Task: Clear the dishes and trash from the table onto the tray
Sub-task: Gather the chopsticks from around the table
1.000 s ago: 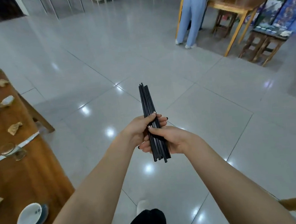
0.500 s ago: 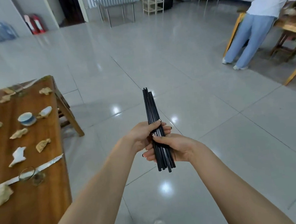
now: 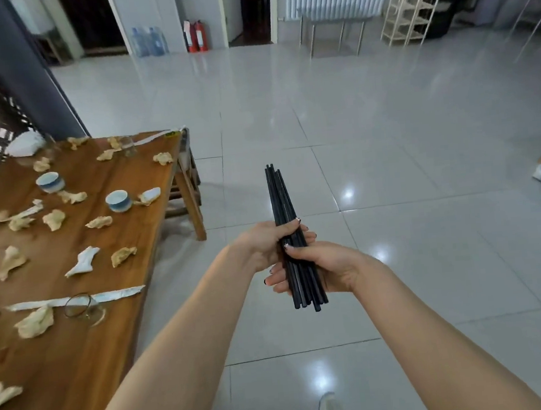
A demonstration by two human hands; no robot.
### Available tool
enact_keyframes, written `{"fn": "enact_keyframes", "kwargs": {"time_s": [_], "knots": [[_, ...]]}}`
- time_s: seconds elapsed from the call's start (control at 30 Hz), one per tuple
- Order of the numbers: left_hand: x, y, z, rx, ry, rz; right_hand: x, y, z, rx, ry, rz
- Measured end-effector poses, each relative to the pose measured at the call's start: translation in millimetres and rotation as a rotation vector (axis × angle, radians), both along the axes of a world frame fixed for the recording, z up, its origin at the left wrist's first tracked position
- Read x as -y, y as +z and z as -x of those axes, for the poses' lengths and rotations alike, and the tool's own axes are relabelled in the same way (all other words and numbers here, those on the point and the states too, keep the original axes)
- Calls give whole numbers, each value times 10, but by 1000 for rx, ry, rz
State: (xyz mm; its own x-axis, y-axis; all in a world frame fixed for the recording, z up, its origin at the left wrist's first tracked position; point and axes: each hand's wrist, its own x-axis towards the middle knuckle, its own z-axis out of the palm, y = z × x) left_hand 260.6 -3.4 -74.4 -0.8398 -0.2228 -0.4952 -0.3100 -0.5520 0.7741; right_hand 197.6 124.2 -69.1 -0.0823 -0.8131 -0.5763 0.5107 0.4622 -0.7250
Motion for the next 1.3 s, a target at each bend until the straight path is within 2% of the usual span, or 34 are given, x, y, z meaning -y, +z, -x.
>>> {"fn": "enact_keyframes", "kwargs": {"time_s": [0.3,0.53,0.7,1.0,1.3], "knots": [[181,-29,762,36,268,-39,367,59,990,21,218,-50],[474,-85,1050,92,392,-62,768,-44,1368,66,318,-82],[970,-140,1246,88,383,-69,1281,-122,1630,52,383,-83],[2312,-164,1737,81,347,-72,2536,-119,2109,32,357,-65],[3175,-190,2165,77,315,-64,3364,-165,2494,50,320,-41]]}}
